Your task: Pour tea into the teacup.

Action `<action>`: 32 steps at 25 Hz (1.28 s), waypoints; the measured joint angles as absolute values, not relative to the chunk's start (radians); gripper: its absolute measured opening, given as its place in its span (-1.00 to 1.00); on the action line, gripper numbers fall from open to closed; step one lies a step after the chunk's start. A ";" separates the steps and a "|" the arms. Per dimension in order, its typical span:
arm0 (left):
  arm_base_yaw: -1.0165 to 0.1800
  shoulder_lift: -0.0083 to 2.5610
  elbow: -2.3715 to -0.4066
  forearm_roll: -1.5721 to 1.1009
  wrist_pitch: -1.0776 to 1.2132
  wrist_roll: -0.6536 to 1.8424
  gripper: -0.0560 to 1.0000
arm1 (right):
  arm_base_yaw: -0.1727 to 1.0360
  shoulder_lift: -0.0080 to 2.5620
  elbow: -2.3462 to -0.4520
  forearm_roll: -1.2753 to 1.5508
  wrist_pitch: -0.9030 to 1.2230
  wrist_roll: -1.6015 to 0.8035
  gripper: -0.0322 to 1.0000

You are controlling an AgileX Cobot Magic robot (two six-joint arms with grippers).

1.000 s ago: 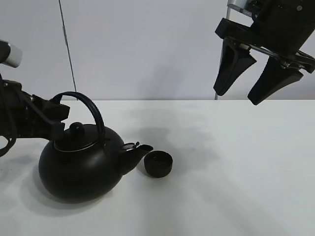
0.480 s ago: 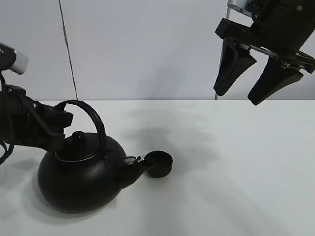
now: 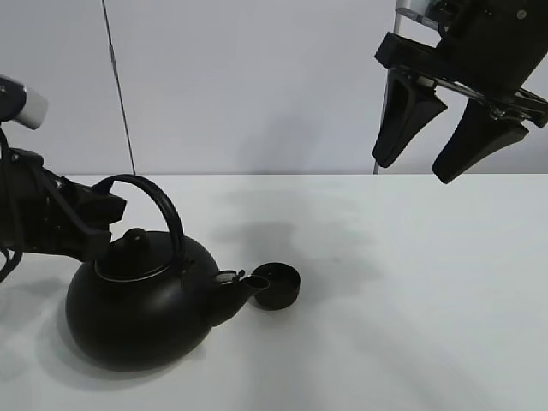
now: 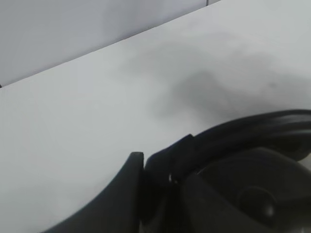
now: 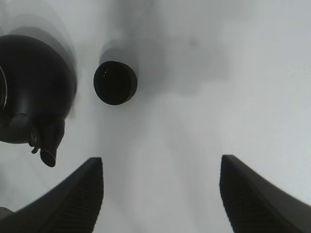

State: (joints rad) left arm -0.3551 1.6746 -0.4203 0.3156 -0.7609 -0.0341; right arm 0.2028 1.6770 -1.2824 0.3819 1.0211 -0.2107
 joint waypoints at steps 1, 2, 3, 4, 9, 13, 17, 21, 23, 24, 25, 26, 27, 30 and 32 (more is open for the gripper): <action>-0.354 1.675 -0.420 0.319 -0.760 -0.044 -0.67 | 0.203 1.677 -1.282 0.381 1.021 -0.211 -0.02; -0.354 1.674 -0.420 0.328 -0.760 -0.058 -0.64 | 0.203 1.677 -1.282 0.381 1.021 -0.211 -0.02; -0.354 1.674 -0.420 0.336 -0.760 -0.071 -0.60 | 0.203 1.677 -1.282 0.381 1.021 -0.211 -0.02; -0.355 1.674 -0.420 0.347 -0.760 -0.088 -0.56 | 0.203 1.677 -1.282 0.380 1.021 -0.211 -0.02; -0.355 1.672 -0.418 0.348 -0.772 -0.124 -0.45 | 0.203 1.677 -1.282 0.378 1.022 -0.211 -0.02; -0.355 1.661 -0.377 0.341 -0.819 -0.128 -0.43 | 0.203 1.677 -1.282 0.378 1.022 -0.211 -0.02; -0.355 1.661 -0.342 0.322 -0.872 -0.155 -0.40 | 0.203 1.677 -1.282 0.378 1.022 -0.211 -0.02; -0.355 1.660 -0.319 0.322 -0.889 -0.184 -0.26 | 0.203 1.677 -1.282 0.378 1.023 -0.211 -0.02; -0.355 1.660 -0.306 0.322 -0.889 -0.204 -0.20 | 0.203 1.677 -1.282 0.378 1.022 -0.211 -0.02; -0.355 1.660 -0.300 0.322 -0.889 -0.209 -0.19 | 0.203 1.677 -1.282 0.378 1.022 -0.211 -0.02; -0.355 1.660 -0.298 0.321 -0.890 -0.213 -0.18 | 0.203 1.677 -1.282 0.378 1.023 -0.211 -0.02; -0.355 1.659 -0.294 0.319 -0.891 -0.221 -0.17 | 0.203 1.677 -1.282 0.378 1.025 -0.211 -0.02; -0.355 1.655 -0.292 0.319 -0.889 -0.230 -0.17 | 0.203 1.677 -1.282 0.378 1.026 -0.211 -0.02; -0.355 1.614 -0.289 0.321 -0.858 -0.254 -0.16 | 0.203 1.677 -1.282 0.378 1.027 -0.211 -0.02; -0.355 1.563 -0.289 0.321 -0.811 -0.259 -0.16 | 0.203 1.677 -1.282 0.378 1.029 -0.211 -0.02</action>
State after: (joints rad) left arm -0.3550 1.5635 -0.2889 0.3215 -0.8114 -0.2592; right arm 0.2028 1.6770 -1.2824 0.3778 1.0287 -0.2107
